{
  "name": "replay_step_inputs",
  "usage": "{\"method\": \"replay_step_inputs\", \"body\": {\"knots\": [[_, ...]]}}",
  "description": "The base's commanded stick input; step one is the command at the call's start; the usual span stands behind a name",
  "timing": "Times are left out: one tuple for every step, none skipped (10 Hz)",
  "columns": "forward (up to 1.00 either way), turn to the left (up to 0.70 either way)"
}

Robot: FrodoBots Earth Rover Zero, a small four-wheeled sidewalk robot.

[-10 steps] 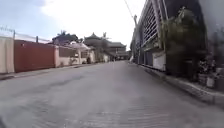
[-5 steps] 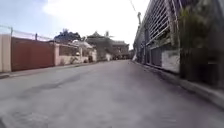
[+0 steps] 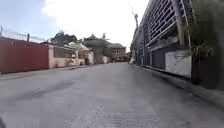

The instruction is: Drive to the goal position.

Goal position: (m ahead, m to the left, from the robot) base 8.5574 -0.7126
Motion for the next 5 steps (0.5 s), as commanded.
{"method": "replay_step_inputs", "body": {"knots": [[1.0, 0.0], [1.0, 0.0], [1.0, 0.0], [1.0, 0.0], [1.0, 0.0]]}}
